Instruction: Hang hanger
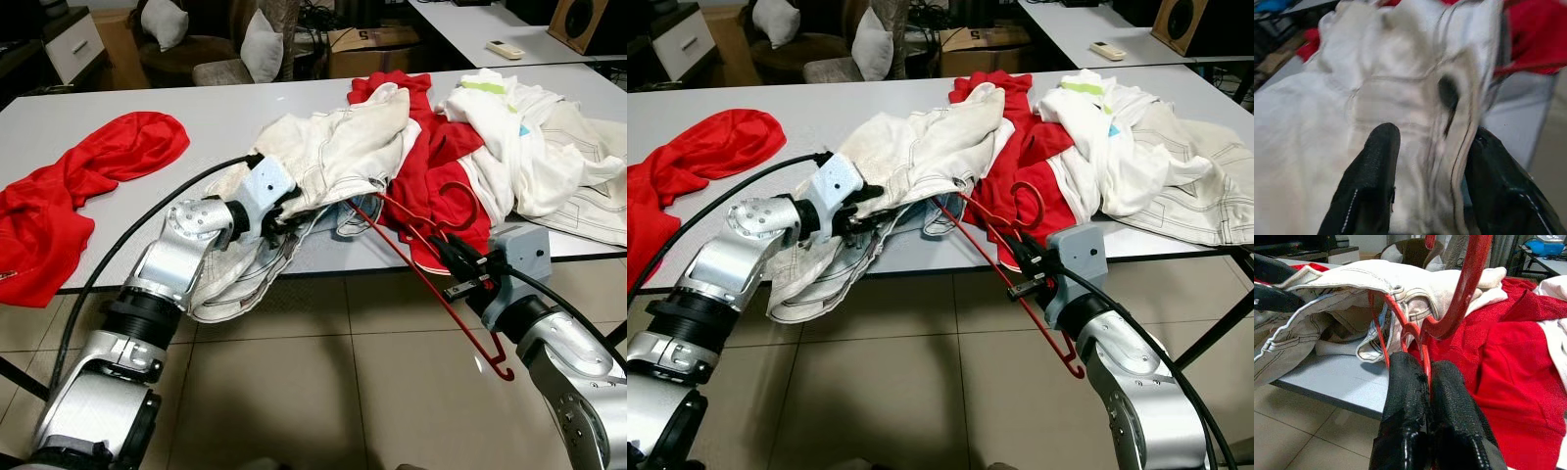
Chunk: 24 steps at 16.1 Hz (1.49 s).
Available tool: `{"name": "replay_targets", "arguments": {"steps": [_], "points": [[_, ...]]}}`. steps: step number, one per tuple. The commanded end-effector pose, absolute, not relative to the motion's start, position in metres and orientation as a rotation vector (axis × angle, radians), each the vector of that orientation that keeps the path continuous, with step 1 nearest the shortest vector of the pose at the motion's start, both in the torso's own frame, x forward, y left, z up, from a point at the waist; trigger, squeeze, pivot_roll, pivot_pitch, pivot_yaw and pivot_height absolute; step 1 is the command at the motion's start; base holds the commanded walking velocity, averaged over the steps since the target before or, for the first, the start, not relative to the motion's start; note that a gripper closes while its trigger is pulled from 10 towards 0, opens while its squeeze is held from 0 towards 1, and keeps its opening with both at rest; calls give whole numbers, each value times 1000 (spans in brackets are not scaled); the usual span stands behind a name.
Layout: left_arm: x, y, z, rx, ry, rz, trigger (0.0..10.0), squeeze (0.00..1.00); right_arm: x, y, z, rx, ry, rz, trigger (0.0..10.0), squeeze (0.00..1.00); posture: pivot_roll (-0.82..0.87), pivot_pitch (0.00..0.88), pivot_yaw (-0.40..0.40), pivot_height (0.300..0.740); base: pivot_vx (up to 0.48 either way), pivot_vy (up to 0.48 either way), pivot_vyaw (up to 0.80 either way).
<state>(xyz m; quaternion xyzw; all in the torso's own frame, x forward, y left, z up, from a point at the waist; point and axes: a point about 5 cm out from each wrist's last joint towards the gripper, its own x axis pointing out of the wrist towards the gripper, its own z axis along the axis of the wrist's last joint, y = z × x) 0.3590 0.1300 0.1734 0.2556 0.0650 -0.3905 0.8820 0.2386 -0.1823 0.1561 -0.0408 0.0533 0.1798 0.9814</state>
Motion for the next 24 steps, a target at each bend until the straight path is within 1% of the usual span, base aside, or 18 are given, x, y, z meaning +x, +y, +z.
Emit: {"name": "replay_targets", "arguments": {"steps": [1, 2, 4, 5, 6, 7, 8, 9, 10, 11, 12, 13, 14, 16, 18, 21, 22, 24], "points": [[365, 135, 178, 580, 119, -739, 10000, 0, 238, -181, 163, -74, 84, 363, 10000, 0, -185, 0, 107, 740, 0, 0, 0], [368, 135, 182, 587, 94, -688, 10000, 0, 238, -181, 163, -73, 82, 364, 10000, 0, -185, 0, 108, 740, 0, 0, 0], [370, 136, 186, 587, 63, -648, 10000, 0, 237, -180, 163, -71, 81, 365, 10000, 0, -186, 0, 110, 740, 0, 0, 0], [372, 134, 191, 570, 20, -623, 9294, 0, 237, -179, 163, -70, 80, 366, 10000, 0, -184, 0, 110, 740, 0, 0, 0], [372, 127, 195, 548, -28, -626, 7843, 0, 238, -179, 162, -68, 79, 366, 10000, 0, -183, 0, 109, 740, 0, 0, 0], [368, 115, 194, 517, -51, -684, 5569, 0, 238, -178, 162, -66, 79, 369, 10000, 0, -181, 0, 108, 740, 0, 0, 0], [365, 107, 188, 507, -35, -728, 5373, 0, 239, -177, 162, -65, 78, 371, 10000, 0, -183, 0, 111, 740, 0, 0, 0], [363, 102, 177, 542, 6, -739, 5098, 0, 240, -175, 162, -64, 75, 373, 10000, 0, -188, 0, 117, 740, 0, 0, 0], [363, 102, 174, 545, 16, -735, 5098, 0, 240, -175, 162, -63, 73, 373, 10000, 0, -189, 0, 118, 740, 0, 0, 0], [362, 102, 171, 553, 30, -730, 5843, 0, 240, -175, 163, -63, 71, 371, 10000, 0, -191, 0, 120, 740, 0, 0, 0], [364, 104, 167, 559, 52, -713, 4510, 0, 239, -175, 162, -62, 71, 370, 10000, 0, -196, 0, 122, 740, 0, 0, 0], [366, 107, 165, 563, 69, -685, 1176, 0, 239, -175, 162, -64, 72, 370, 10000, 0, -198, 0, 124, 740, 0, 0, 0], [372, 119, 166, 592, 86, -603, 0, 0, 238, -176, 163, -63, 68, 368, 10000, 0, -202, 0, 126, 740, 0, 0, 0], [378, 129, 168, 619, 101, -529, 0, 0, 239, -177, 163, -64, 65, 366, 10000, 0, -205, 0, 129, 740, 0, 0, 0], [379, 128, 174, 573, 69, -542, 0, 0, 238, -177, 164, -64, 62, 368, 10000, 0, -205, 0, 129, 740, 0, 0, 0], [378, 114, 178, 359, 34, -576, 0, 0, 237, -176, 163, -69, 70, 390, 10000, 0, -205, 0, 123, 740, 0, 0, 0], [379, 112, 179, 294, 38, -565, 0, 0, 230, -177, 161, -98, 102, 457, 10000, 0, -203, 0, 117, 740, 0, 0, 0], [381, 112, 185, 278, 27, -557, 0, 0, 216, -178, 162, -111, 143, 580, 10000, 0, -201, 0, 110, 740, 0, 0, 0]]}}
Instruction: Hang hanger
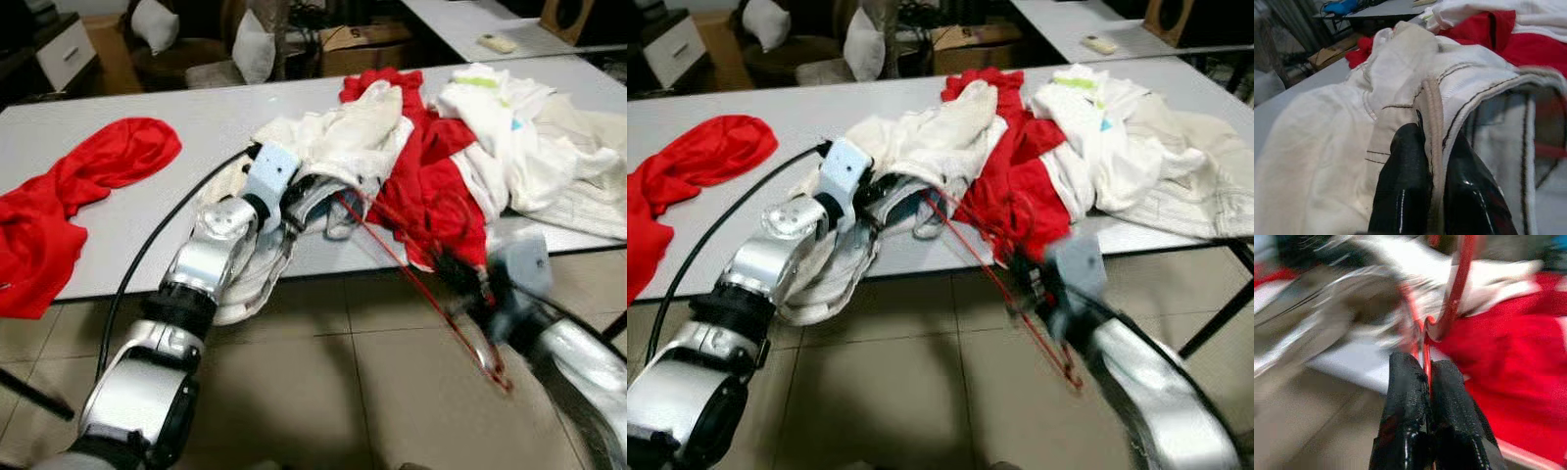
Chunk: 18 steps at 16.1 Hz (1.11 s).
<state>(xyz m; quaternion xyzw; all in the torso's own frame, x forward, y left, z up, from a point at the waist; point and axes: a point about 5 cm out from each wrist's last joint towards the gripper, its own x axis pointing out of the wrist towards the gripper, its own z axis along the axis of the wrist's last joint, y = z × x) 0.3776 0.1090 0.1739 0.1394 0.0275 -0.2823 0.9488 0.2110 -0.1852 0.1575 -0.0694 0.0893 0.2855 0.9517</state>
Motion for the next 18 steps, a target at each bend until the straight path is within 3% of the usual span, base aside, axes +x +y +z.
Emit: {"name": "replay_targets", "arguments": {"steps": [1, 5, 7, 10, 15, 18], "points": [[387, 118, 204, 279, -29, -520, 0, 0, 192, -186, 173, -109, 178, 738, 10000, 0, -200, 0, 108, 740, 0, 0, 0], [394, 120, 240, 434, -140, -546, 0, 0, 169, -190, 200, -23, 145, 919, 10000, 0, -205, 0, 105, 740, 0, 0, 0], [384, 106, 244, 536, -159, -749, 0, 0, 170, -194, 211, -28, 111, 918, 10000, 0, -208, 0, 108, 740, 0, 0, 0], [392, 113, 262, 577, -193, -635, 0, 0, 169, -198, 217, -61, 138, 911, 10000, 0, -211, 0, 110, 740, 0, 0, 0], [388, 109, 290, 708, -255, -700, 0, 0, 201, -204, 210, -68, 156, 702, 10000, 0, -202, 0, 105, 740, 0, 0, 0], [391, 116, 298, 786, -267, -653, 0, 0, 206, -194, 222, 12, 57, 749, 10000, 0, -193, 0, 108, 740, 0, 0, 0]]}}
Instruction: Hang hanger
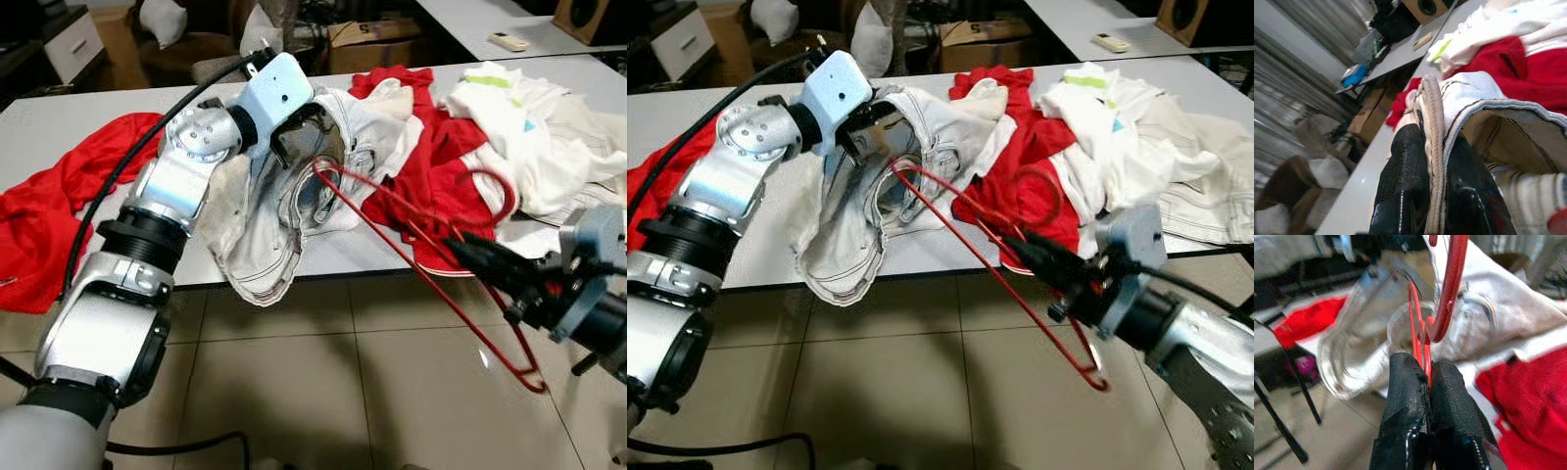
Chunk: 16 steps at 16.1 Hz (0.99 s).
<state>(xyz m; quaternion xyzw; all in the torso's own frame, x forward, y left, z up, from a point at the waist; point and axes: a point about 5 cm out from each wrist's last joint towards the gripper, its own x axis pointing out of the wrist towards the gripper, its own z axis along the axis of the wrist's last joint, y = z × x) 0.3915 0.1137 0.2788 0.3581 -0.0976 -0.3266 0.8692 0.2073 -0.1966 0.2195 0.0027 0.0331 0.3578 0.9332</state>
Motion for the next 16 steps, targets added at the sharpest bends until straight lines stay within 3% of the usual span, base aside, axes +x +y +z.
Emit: {"name": "replay_targets", "arguments": {"steps": [1, 4, 6, 9, 11, 13, 16], "points": [[392, 117, 300, 795, -270, -643, 0, 0, 208, -192, 224, 30, 37, 760, 10000, 0, -187, 0, 109, 740, 0, 0, 0], [391, 114, 302, 800, -268, -685, 0, 0, 225, -187, 220, 48, 49, 711, 10000, 0, -187, 0, 120, 740, 0, 0, 0], [388, 107, 300, 797, -268, -727, 0, 0, 255, -176, 201, 110, 167, 546, 10000, 0, -178, 0, 116, 740, 0, 0, 0], [390, 113, 300, 817, -260, -690, 0, 0, 270, -164, 185, 110, 240, 472, 10000, 0, -165, 0, 104, 740, 0, 0, 0], [395, 135, 290, 885, -193, -603, 0, 0, 262, -161, 160, -10, 391, 481, 10000, 0, -155, 0, 92, 740, 0, 0, 0], [394, 157, 271, 900, -92, -575, 0, 0, 268, -171, 158, -39, 408, 404, 10000, 0, -163, 0, 96, 740, 0, 0, 0], [388, 196, 249, 867, 55, -555, 0, 0, 309, -194, 213, -45, 94, 231, 10000, 0, -164, 0, 91, 740, 0, 0, 0]]}}
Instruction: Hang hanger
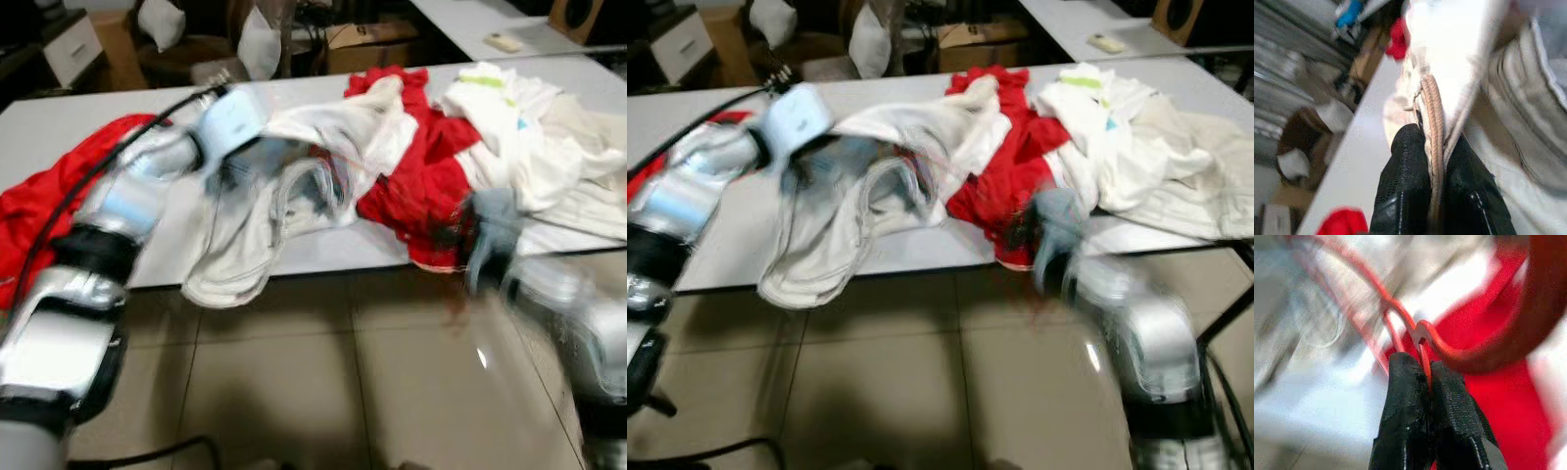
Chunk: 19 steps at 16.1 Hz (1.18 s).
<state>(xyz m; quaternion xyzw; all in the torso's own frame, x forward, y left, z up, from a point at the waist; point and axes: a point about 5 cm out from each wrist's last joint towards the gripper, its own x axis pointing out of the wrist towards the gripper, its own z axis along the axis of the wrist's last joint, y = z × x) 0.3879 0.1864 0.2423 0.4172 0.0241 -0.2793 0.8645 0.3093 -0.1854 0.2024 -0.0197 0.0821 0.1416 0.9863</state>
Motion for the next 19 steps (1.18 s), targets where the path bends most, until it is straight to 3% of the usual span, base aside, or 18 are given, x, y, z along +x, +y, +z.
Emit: {"name": "replay_targets", "arguments": {"steps": [1, 3, 5, 6, 8, 11, 14, 19], "points": [[386, 211, 256, 834, 66, -552, 0, 0, 319, -198, 241, -29, -25, 234, 10000, 0, -163, 0, 90, 740, 0, 0, 0], [383, 231, 274, 850, 52, -512, 0, 0, 326, -202, 270, 19, -139, 240, 10000, 0, -145, 0, 79, 740, 0, 0, 0], [378, 237, 314, 723, -49, -507, 0, 0, 330, -202, 277, 53, -150, 271, 10000, 0, -119, 0, 62, 740, 0, 0, 0], [372, 218, 327, 524, -109, -626, 0, 0, 332, -196, 247, 11, -12, 299, 10000, 0, -106, 0, 61, 740, 0, 0, 0], [367, 189, 311, 386, -77, -765, 0, 0, 329, -189, 224, -9, 52, 307, 10000, 0, -96, 0, 62, 740, 0, 0, 0], [383, 155, 258, 377, 6, -677, 0, 0, 299, -174, 227, 94, -28, 516, 10000, 0, -101, 0, 78, 740, 0, 0, 0], [399, 161, 264, 303, -14, -489, 0, 0, 250, -176, 216, 84, 21, 743, 10000, 0, -121, 0, 99, 740, 0, 0, 0], [406, 159, 273, 350, -49, -441, 0, 0, 202, -182, 196, 70, 203, 868, 10000, 0, -151, 0, 124, 740, 0, 0, 0]]}}
